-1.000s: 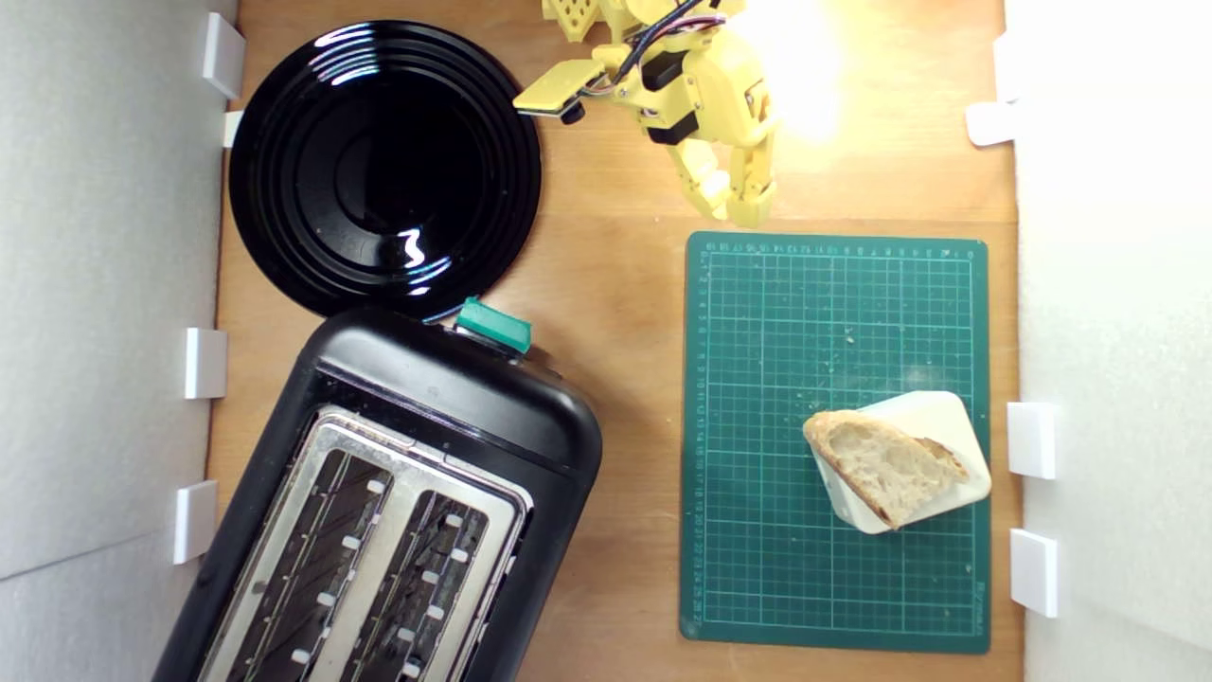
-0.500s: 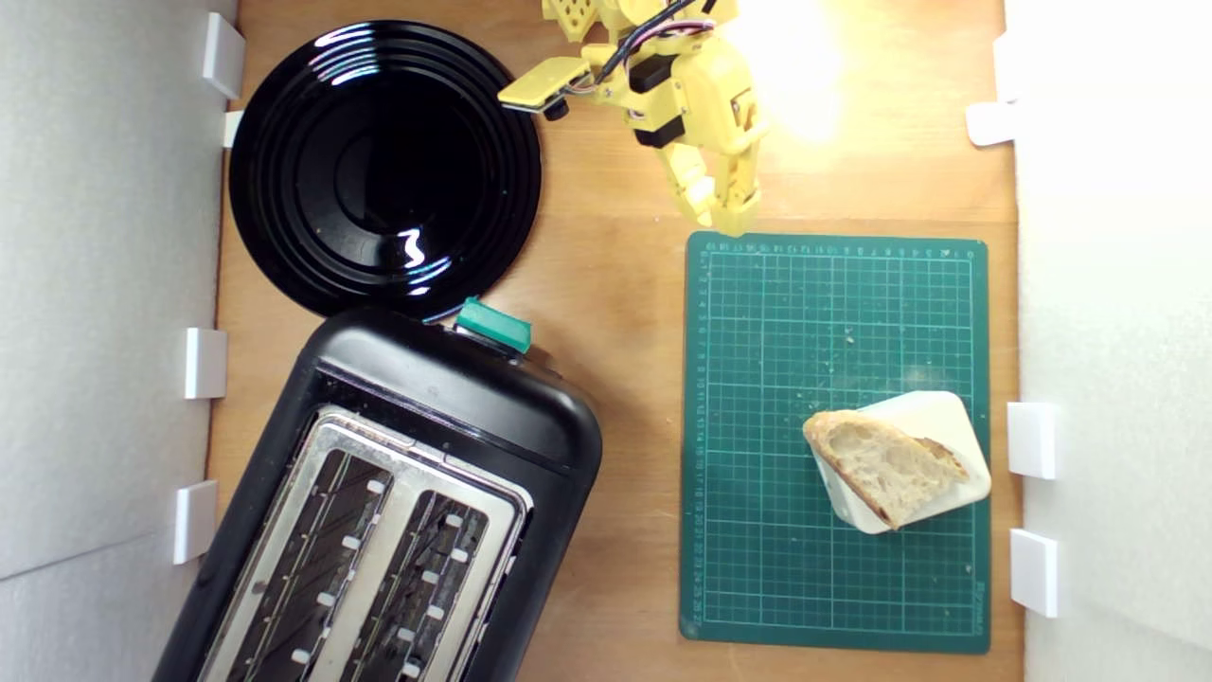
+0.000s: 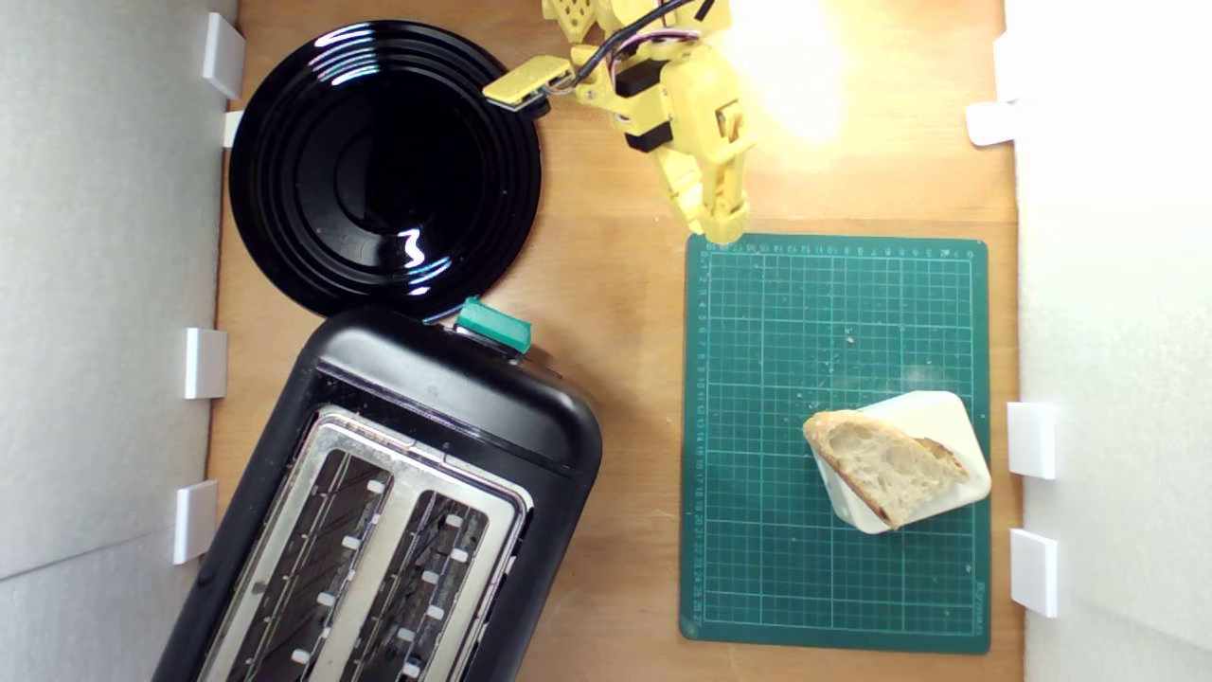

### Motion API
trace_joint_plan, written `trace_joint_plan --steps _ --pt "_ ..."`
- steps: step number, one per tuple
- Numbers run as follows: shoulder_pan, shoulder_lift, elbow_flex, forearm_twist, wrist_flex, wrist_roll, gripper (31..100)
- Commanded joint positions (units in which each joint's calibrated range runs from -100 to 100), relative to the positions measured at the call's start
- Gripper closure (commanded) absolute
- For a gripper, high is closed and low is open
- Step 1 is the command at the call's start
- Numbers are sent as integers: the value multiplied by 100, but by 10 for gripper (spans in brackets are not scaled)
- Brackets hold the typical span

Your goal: Pick bread and place in toaster

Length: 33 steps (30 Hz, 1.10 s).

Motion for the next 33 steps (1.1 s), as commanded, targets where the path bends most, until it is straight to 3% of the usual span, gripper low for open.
trace_joint_plan --steps 1,11,15,21,28,30,33 --pt "125 875 -78 -114 -1182 15 688" --pt "76 3088 -87 -114 -3853 -22 688" --pt "-190 3811 -87 -114 -4749 -38 688" --pt "-246 4718 -97 58 -6139 -451 688" --pt "-214 5900 -115 1862 -7360 -1032 688" --pt "-206 6257 -124 2189 -7709 -1095 688" --pt "-101 6715 -151 2361 -8281 -1095 688"
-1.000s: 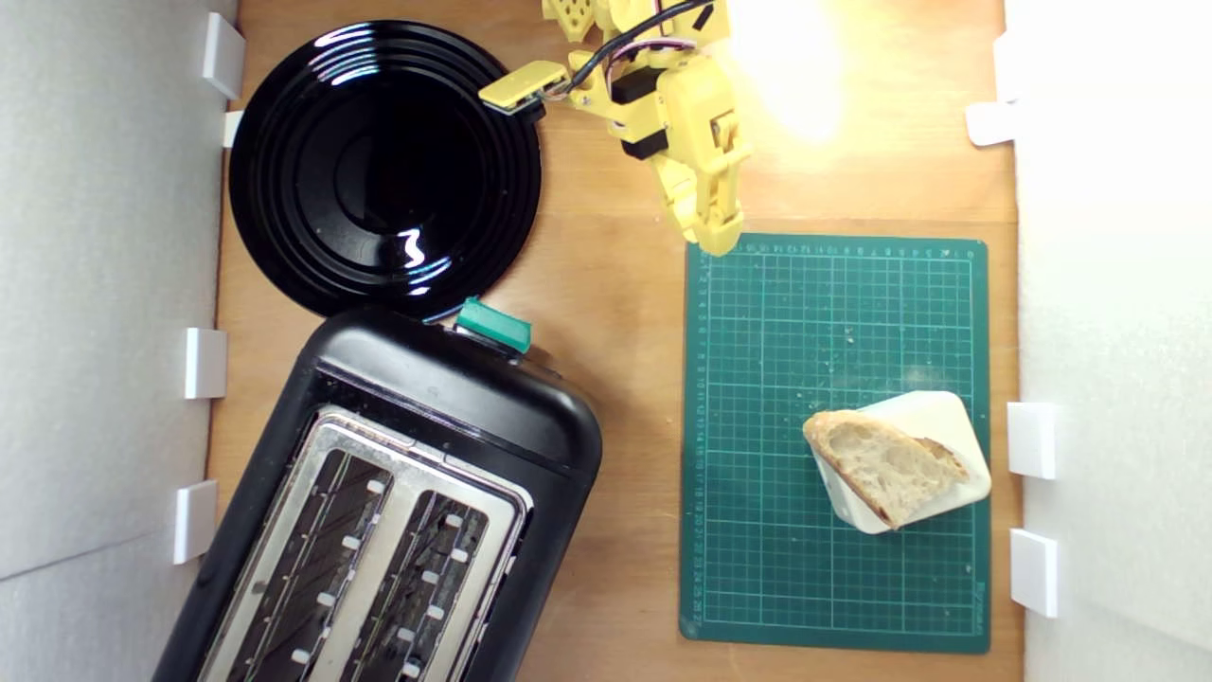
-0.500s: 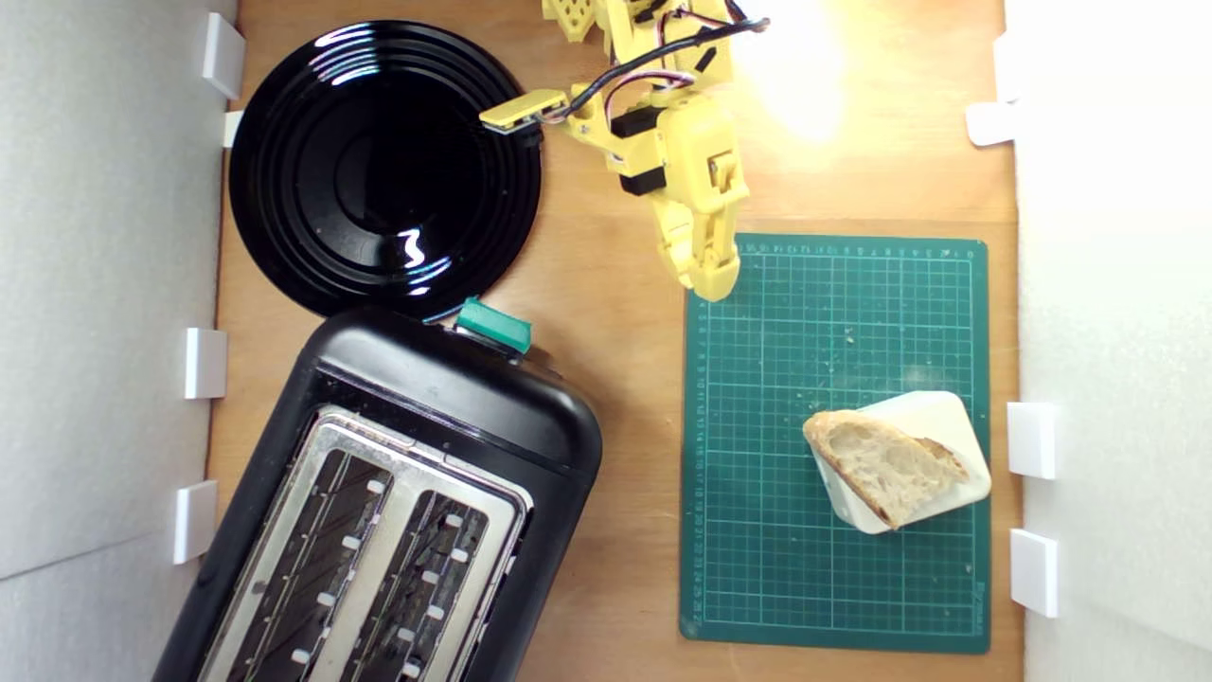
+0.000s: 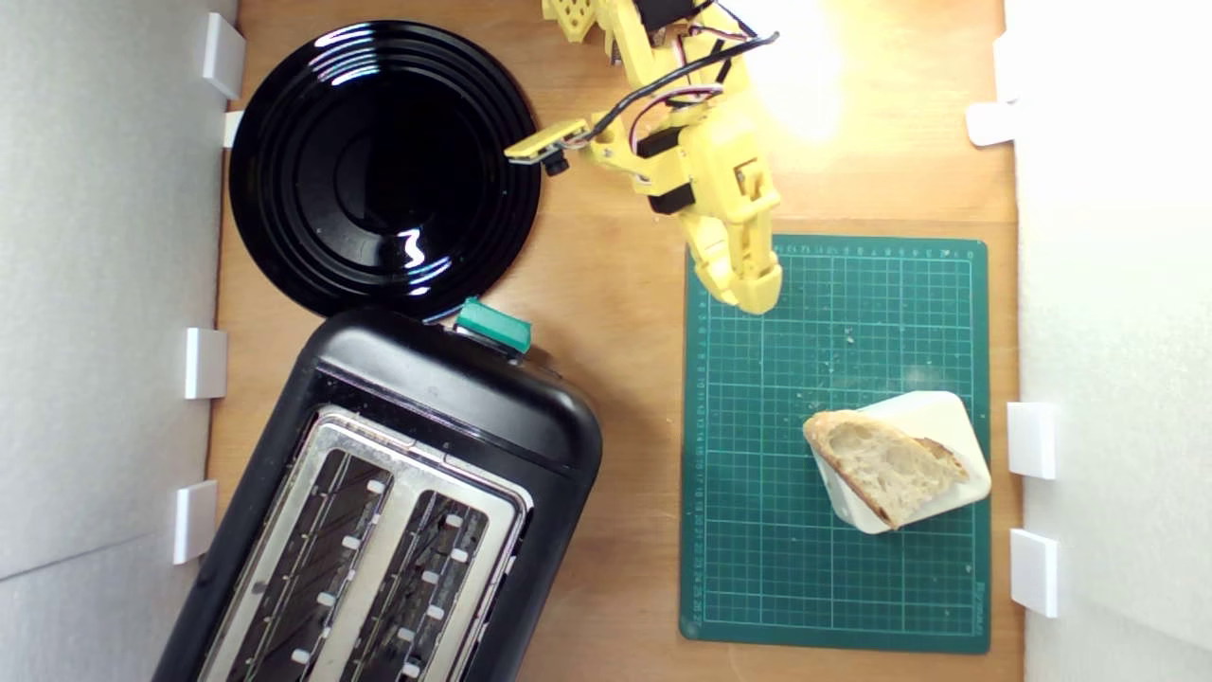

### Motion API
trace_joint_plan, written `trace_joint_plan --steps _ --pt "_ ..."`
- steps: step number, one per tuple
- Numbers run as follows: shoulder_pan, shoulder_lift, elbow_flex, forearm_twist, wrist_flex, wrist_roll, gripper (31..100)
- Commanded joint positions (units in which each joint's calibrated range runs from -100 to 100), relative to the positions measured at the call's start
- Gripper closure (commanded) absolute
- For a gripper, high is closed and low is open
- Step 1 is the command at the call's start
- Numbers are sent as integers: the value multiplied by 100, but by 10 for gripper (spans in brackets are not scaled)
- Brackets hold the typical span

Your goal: Pick bread and place in toaster

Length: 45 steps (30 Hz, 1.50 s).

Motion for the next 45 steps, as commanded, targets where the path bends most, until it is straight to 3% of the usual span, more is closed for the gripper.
trace_joint_plan --steps 1,10,22,38,45 --pt "143 439 -49 309 -773 -29 688" --pt "183 1329 -385 236 -1465 3 688" --pt "256 3010 -2146 218 -1473 -34 681" --pt "272 3542 -2818 309 -1473 -23 677" --pt "272 3567 -2927 227 -1473 -34 511"
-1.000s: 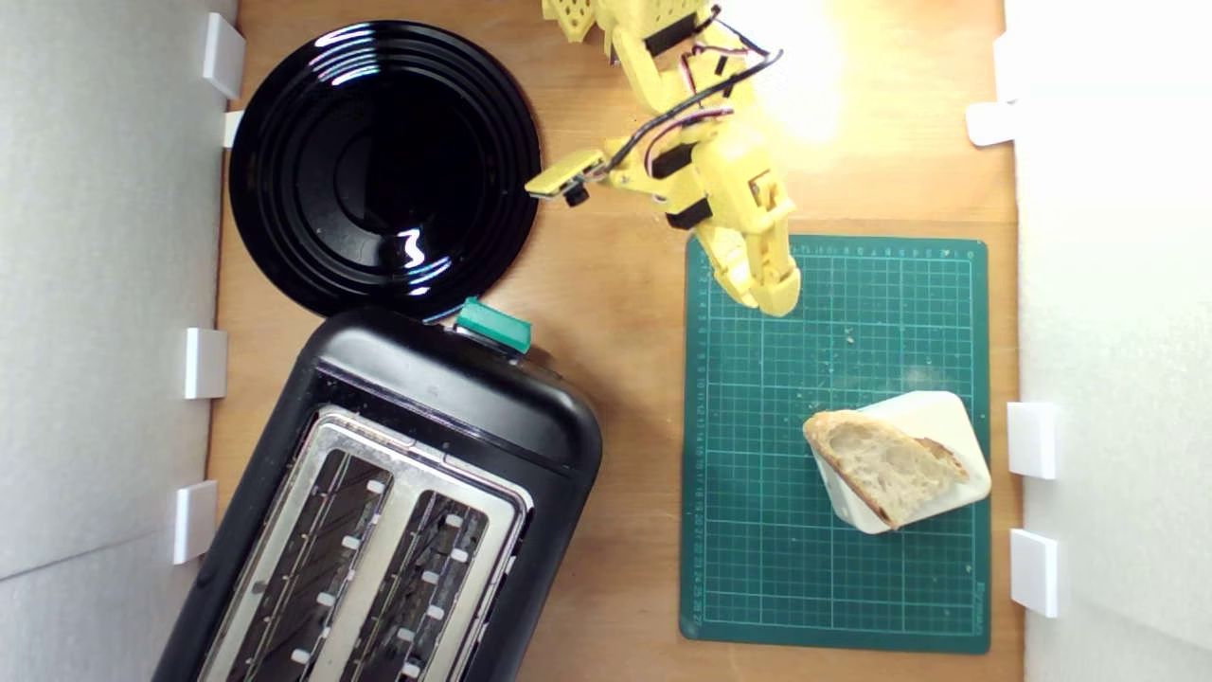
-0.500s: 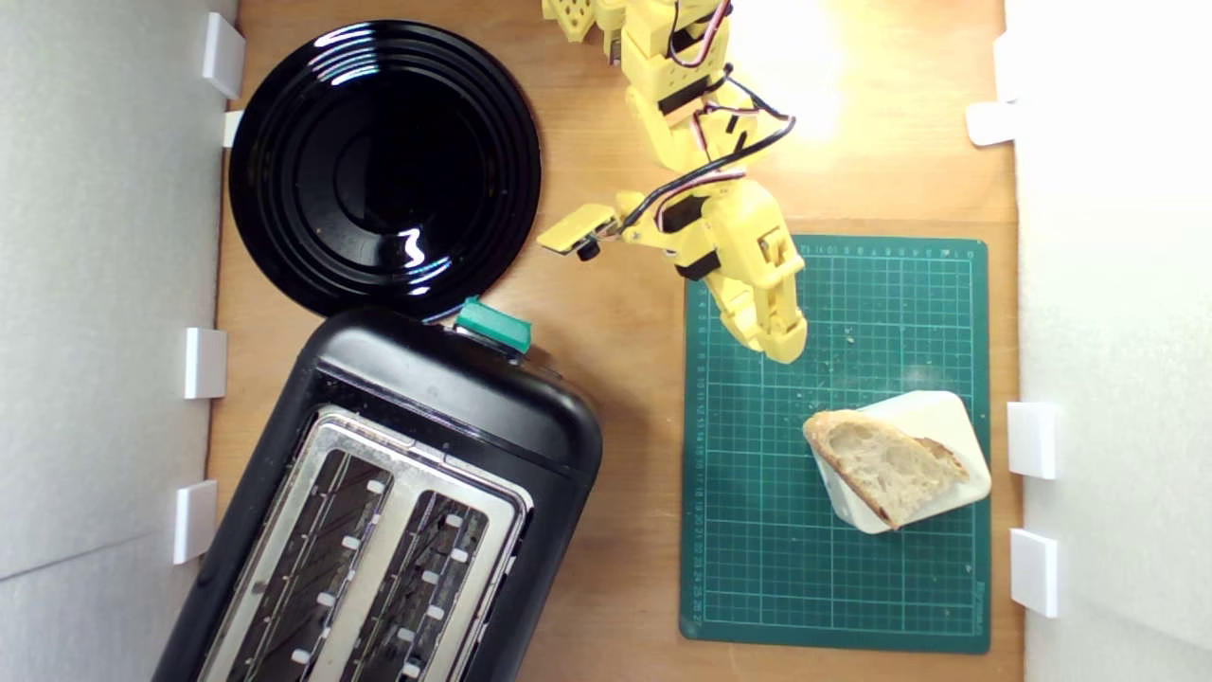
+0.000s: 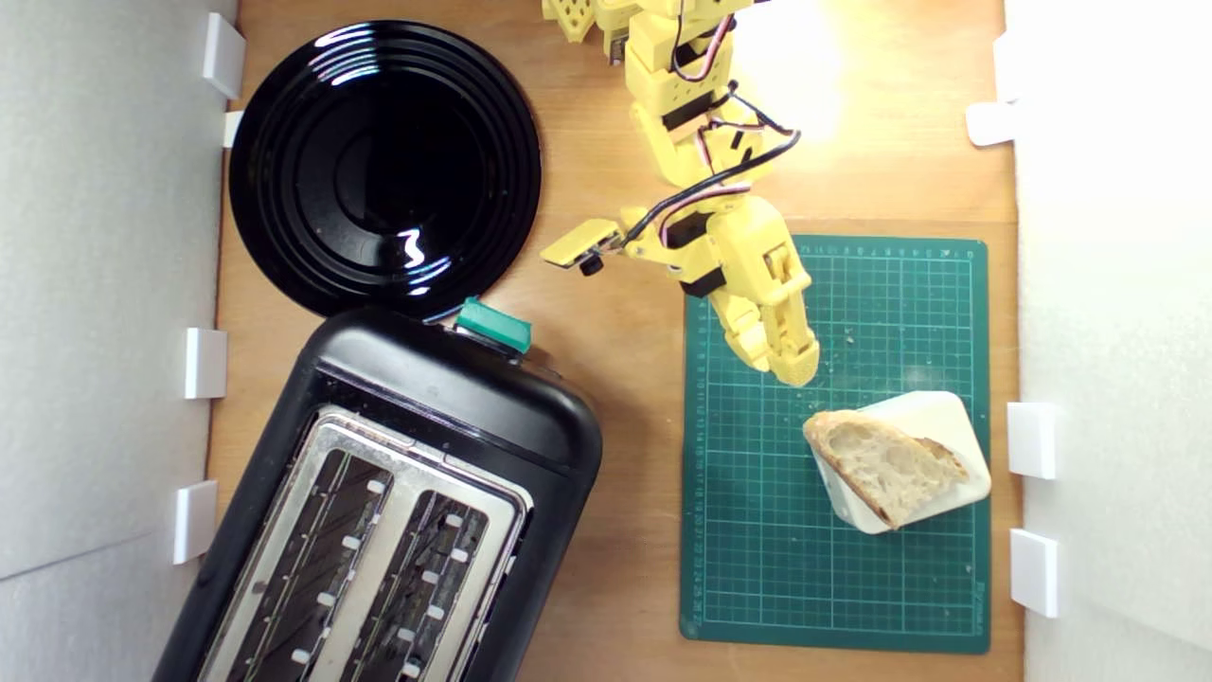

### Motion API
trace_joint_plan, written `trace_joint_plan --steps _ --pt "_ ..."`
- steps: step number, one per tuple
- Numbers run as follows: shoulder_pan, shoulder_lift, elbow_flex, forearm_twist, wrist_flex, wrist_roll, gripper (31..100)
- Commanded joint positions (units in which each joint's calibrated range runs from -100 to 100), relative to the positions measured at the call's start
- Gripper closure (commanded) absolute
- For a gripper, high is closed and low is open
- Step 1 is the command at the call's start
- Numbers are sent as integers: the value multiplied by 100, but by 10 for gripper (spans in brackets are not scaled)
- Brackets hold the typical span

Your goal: Pick bread and place in toaster

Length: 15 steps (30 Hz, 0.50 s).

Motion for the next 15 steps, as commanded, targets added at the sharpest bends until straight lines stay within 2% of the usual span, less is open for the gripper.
trace_joint_plan --steps 1,5,11,15 --pt "61 -11 -236 -49 -219 -18 490" --pt "61 -11 -227 -49 -219 -18 439" --pt "45 31 -336 -49 -219 -39 427" --pt "5 288 -699 -3 -219 -264 384"
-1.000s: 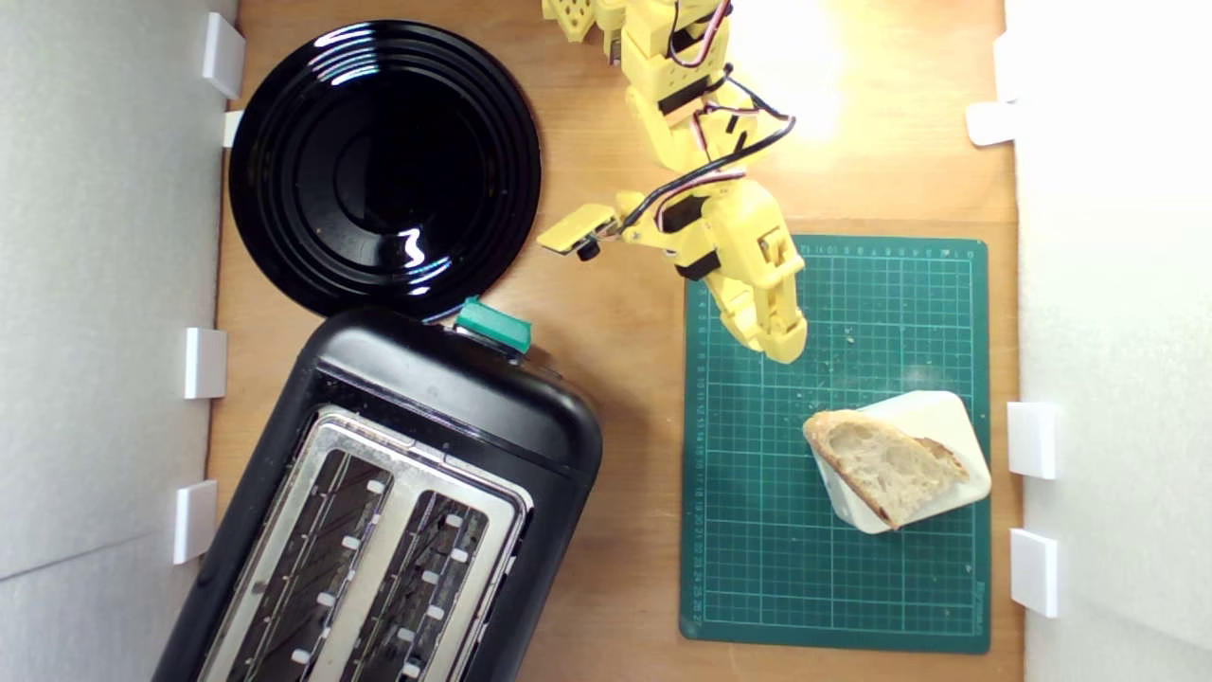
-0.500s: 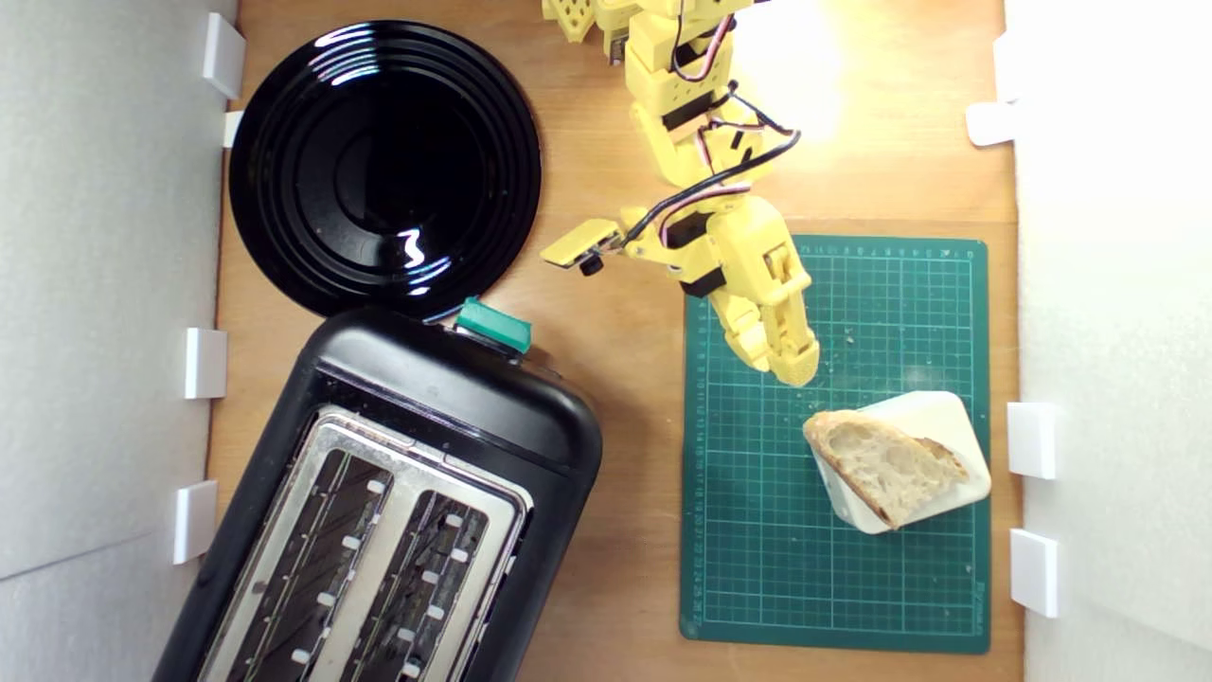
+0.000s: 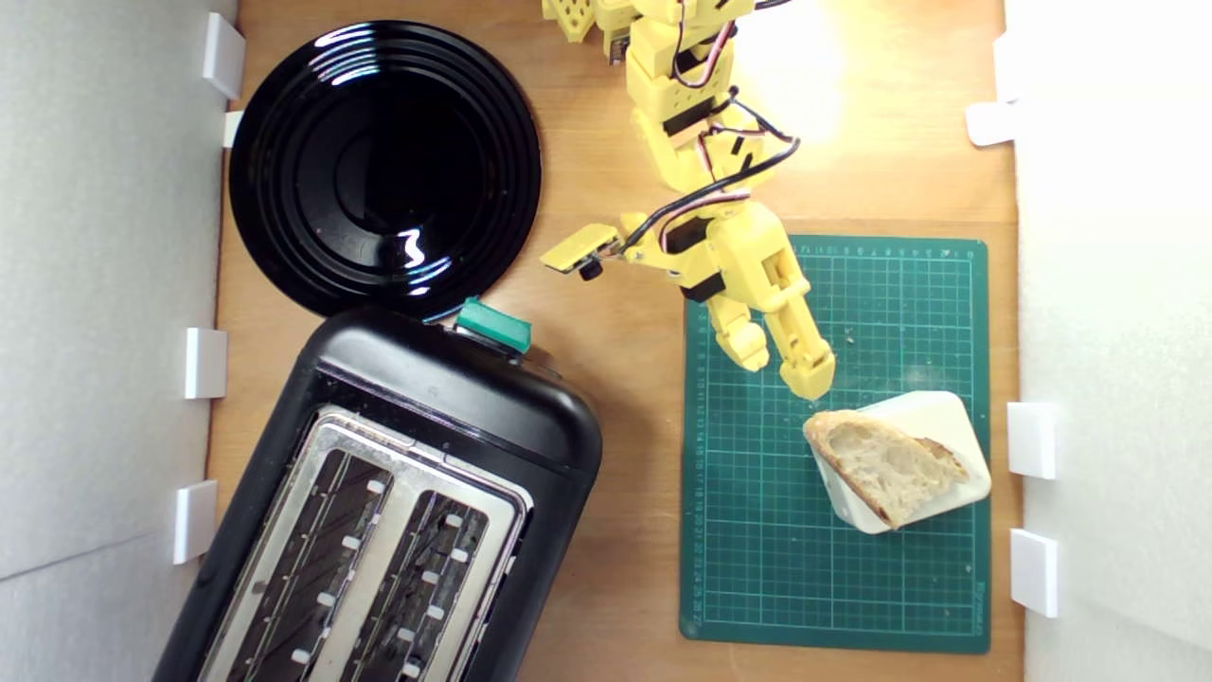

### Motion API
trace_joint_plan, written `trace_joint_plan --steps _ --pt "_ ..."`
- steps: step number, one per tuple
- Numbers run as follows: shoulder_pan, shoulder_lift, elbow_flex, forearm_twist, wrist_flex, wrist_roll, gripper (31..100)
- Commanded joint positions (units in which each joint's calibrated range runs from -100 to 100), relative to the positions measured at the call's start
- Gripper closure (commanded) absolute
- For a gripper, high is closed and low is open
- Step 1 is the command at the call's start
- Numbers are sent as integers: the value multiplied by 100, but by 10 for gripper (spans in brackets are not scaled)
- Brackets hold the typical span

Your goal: Pick bread and place in toaster

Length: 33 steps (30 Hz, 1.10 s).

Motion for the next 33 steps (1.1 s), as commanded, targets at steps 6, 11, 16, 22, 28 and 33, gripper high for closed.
trace_joint_plan --steps 6,11,16,22,28,33 --pt "-108 328 -822 -22 -219 -151 366" --pt "-213 486 -1103 6 -219 -156 371" --pt "-422 644 -1330 -31 -219 -145 371" --pt "-543 835 -1602 -40 -219 -145 372" --pt "-551 952 -1775 -40 -210 -151 372" --pt "-559 1051 -1938 -40 -210 -156 372"
